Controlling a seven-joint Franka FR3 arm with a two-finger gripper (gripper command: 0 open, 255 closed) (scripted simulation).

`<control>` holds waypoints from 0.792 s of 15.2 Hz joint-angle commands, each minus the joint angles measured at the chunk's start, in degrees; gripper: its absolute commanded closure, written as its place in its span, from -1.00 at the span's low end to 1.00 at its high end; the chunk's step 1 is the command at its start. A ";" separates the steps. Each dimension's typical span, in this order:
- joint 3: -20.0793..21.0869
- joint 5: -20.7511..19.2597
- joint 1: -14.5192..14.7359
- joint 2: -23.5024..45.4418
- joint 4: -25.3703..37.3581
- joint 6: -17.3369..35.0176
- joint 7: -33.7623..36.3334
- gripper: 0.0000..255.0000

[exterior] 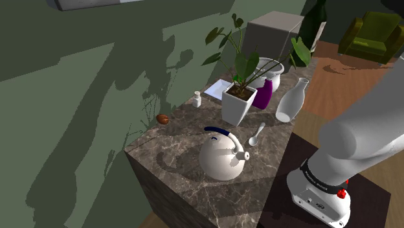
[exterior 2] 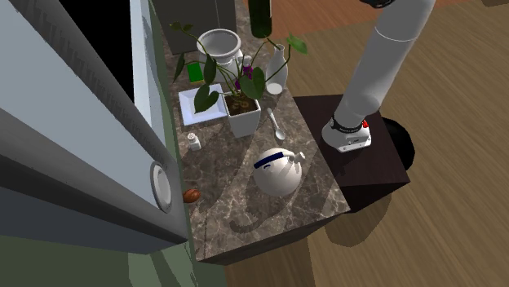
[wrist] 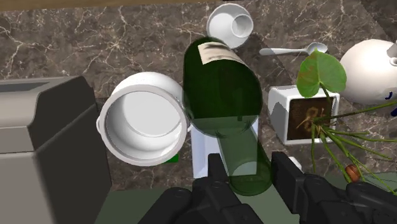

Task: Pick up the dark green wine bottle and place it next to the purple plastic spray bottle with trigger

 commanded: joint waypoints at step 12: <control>-1.92 -0.25 -2.29 -0.62 -9.06 8.21 -5.14 1.00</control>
